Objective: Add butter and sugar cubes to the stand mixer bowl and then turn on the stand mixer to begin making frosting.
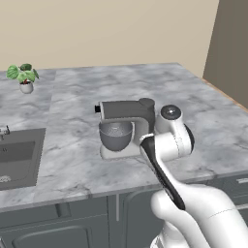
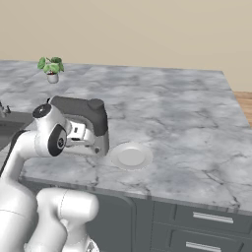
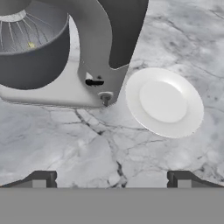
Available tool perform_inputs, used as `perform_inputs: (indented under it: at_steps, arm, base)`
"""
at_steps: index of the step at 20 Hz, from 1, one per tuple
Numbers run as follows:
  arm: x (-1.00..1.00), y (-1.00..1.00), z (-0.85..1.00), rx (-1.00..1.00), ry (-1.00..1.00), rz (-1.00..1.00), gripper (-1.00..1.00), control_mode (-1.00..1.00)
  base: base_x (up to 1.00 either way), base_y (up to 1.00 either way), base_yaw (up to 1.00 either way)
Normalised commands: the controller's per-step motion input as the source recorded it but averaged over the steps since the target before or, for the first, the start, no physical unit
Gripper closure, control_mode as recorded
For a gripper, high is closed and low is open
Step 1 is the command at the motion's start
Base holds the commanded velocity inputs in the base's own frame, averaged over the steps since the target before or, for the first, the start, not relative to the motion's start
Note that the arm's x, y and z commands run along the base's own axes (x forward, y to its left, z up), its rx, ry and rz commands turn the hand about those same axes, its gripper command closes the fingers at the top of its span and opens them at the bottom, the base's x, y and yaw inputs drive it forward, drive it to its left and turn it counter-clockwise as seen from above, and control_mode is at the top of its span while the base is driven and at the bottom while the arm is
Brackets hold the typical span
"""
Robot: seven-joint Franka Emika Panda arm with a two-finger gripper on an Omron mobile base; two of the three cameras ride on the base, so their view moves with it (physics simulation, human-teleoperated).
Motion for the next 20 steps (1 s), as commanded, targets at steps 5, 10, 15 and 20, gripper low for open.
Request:
perform_inputs:
  at_steps: [5,10,15,20]
  arm:
    - [0.11,0.0,-0.13,0.0,-0.11,0.0,-1.0,-1.0]
    - [0.34,0.0,-0.01,0.0,-0.05,0.0,-1.0,-1.0]
    - [0.42,0.0,-0.07,0.0,0.0,-0.01,-1.0,-1.0]
    - [0.34,0.0,-0.2,0.0,0.07,-0.01,-1.0,-1.0]
  base:
    - [0.0,0.0,0.0]
    - [0.0,0.0,0.0]
    - [0.0,0.0,0.0]
    - [0.0,0.0,0.0]
